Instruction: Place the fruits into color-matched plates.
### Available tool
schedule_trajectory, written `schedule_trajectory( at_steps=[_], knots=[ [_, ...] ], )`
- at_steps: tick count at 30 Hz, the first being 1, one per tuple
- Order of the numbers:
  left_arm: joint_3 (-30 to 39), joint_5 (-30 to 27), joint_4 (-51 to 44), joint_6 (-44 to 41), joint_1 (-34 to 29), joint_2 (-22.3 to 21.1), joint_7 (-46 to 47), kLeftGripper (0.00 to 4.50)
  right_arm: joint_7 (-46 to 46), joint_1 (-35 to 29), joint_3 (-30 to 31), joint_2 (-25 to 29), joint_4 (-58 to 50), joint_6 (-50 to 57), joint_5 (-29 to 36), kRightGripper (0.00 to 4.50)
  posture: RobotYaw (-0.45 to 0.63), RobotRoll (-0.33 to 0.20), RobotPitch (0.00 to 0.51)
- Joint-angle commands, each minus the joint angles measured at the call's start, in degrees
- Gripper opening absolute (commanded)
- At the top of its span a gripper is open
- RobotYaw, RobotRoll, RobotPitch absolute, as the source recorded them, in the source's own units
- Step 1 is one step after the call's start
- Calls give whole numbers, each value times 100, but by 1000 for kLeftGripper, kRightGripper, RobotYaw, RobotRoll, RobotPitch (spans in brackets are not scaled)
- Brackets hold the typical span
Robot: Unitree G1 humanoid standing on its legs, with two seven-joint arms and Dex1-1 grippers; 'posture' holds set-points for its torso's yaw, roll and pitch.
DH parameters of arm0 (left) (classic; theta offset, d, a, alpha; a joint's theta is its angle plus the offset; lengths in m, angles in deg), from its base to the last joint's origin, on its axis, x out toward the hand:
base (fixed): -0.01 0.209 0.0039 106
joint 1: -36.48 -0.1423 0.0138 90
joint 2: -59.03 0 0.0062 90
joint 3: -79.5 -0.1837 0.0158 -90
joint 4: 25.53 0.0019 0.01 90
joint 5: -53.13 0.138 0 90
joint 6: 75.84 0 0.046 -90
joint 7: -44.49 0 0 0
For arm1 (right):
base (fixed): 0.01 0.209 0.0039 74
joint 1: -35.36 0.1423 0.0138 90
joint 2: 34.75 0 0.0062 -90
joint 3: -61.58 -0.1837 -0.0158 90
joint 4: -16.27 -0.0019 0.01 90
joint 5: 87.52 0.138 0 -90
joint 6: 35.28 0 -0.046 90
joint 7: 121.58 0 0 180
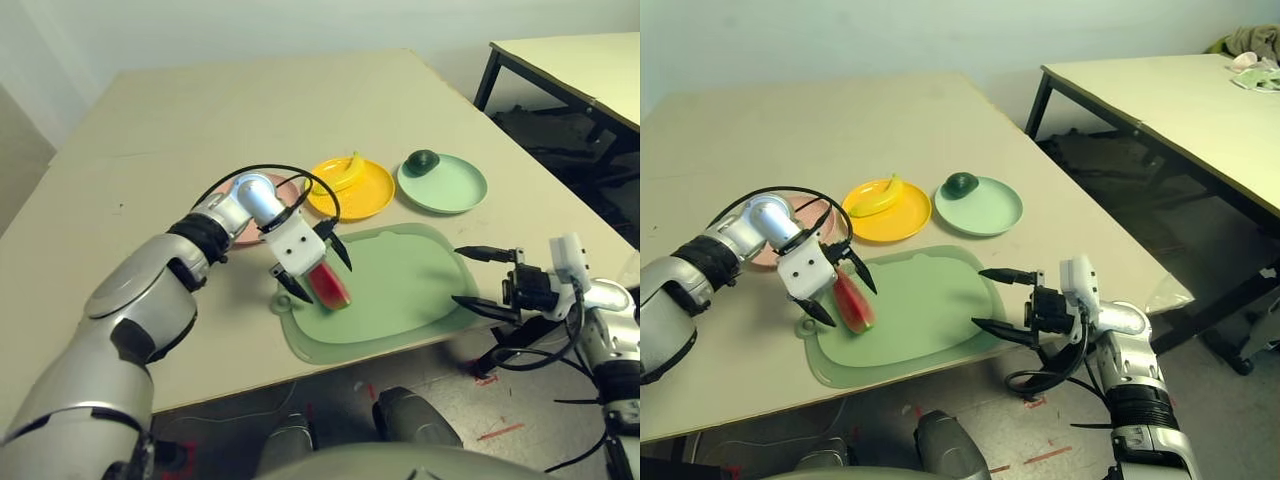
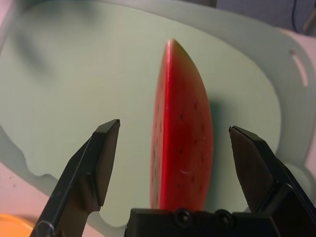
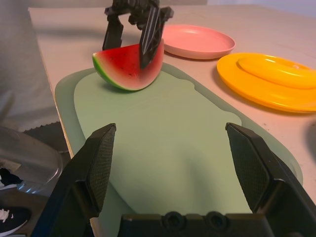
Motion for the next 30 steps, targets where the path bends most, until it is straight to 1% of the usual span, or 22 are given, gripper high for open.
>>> schedule_trajectory(
  at_steps=[1,6,11,12,17,21,30],
  knots=[
    [220,512,269,235,-116,57,-59,3868,64,-18,50,25,-89,57,-36,4500,-285,0,0],
    [471,921,492,370,-214,139,-59,2292,118,9,71,41,-117,101,-52,4500,-284,0,0],
    [837,964,473,244,-291,226,-59,1466,127,-21,107,57,-180,153,-58,4500,-279,0,0],
    [933,978,482,190,-268,236,-59,1402,126,-28,113,59,-184,153,-62,4500,-276,0,0],
    [1448,826,384,-320,-130,207,-59,1379,164,13,110,52,-141,157,-67,4500,-274,0,0],
    [1788,887,436,-521,-50,21,-59,1269,206,36,121,14,-107,137,-84,4500,-261,0,0],
    [2510,1177,756,-658,-33,-420,-58,1268,262,9,161,-26,-167,166,-67,4500,-250,0,0]
  ],
)
